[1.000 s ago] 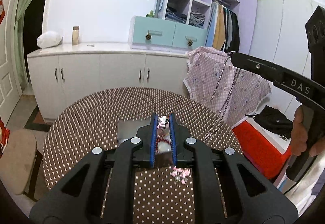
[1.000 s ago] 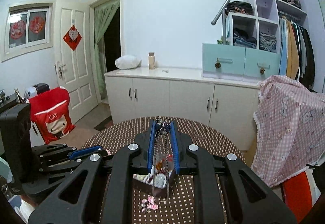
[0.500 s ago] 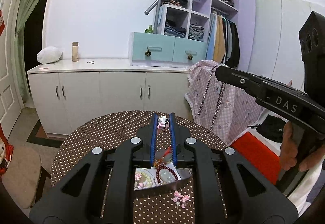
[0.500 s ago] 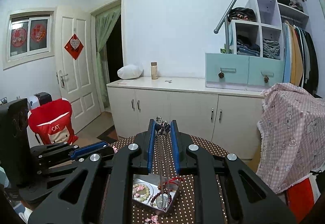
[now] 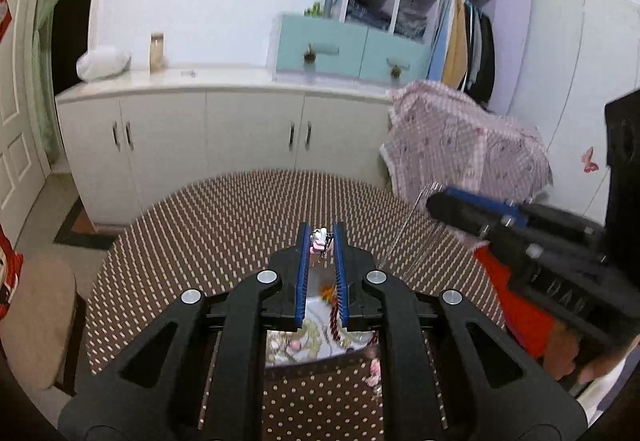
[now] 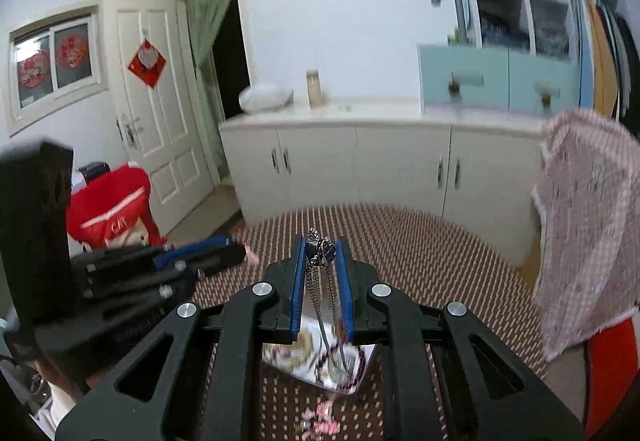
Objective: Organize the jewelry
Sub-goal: 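Lower both items into the tin box and open both grippers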
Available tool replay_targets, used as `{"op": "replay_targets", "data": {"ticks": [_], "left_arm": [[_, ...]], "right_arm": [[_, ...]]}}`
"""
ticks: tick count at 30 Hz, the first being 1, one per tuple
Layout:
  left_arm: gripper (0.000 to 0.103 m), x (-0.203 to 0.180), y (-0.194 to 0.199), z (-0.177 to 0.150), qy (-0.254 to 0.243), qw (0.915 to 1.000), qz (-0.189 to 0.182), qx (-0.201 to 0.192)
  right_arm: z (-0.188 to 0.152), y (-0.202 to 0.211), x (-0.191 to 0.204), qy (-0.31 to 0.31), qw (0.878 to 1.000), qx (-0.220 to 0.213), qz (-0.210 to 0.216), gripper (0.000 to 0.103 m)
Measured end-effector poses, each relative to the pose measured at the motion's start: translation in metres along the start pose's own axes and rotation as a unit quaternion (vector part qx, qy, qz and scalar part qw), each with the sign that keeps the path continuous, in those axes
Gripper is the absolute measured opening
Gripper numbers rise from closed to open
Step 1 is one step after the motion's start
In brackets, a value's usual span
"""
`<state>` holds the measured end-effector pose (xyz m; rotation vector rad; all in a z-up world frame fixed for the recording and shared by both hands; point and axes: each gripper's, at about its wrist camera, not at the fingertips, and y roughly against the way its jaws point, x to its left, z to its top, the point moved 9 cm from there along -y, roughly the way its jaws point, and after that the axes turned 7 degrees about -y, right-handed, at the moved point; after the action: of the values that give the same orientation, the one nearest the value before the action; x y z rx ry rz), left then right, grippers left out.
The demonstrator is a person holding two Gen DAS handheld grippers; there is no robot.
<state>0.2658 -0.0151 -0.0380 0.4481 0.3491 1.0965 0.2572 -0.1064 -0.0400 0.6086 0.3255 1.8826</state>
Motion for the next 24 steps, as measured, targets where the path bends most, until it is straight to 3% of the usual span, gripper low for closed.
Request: {"op": "replay_targets", "data": {"ticks": [5,7,9,11,12,13,17,24], "left_arm": [[0.013,0.008,-0.038,-0.040,0.013,0.9979,-0.001,0.064],[0.013,0.010,-0.047,-0.050,0.012,0.9962,0.004,0.086],[0.013,0.014,-0.054,-0.058,0.015,0.9946,0.011,0.103],[0.027,0.018,-0.057,-0.064,0.019,0.9933,0.011,0.113],[0.045,0.019,-0.056,-0.065,0.022,0.9938,0.003,0.109],[0.053,0.017,-0.054,-0.064,0.027,0.9943,-0.013,0.102],[0.054,0.015,-0.047,-0.059,0.012,0.9964,0.007,0.084],[0.054,0.009,-0.042,-0.058,0.009,0.9963,0.002,0.085]], "right_arm": [[-0.040,-0.035,-0.011,-0.021,0.997,0.076,0.005,0.015],[-0.047,-0.040,-0.019,-0.032,0.995,0.088,-0.016,0.018],[-0.044,-0.035,-0.025,-0.040,0.996,0.080,-0.026,0.025],[-0.039,-0.026,-0.031,-0.050,0.996,0.067,-0.030,0.041],[-0.038,-0.023,-0.034,-0.051,0.996,0.063,-0.035,0.043],[-0.037,-0.019,-0.036,-0.048,0.996,0.058,-0.044,0.046],[-0.040,-0.013,-0.043,-0.044,0.996,0.057,-0.057,0.050],[-0.042,-0.008,-0.051,-0.059,0.995,0.057,-0.060,0.051]]}}
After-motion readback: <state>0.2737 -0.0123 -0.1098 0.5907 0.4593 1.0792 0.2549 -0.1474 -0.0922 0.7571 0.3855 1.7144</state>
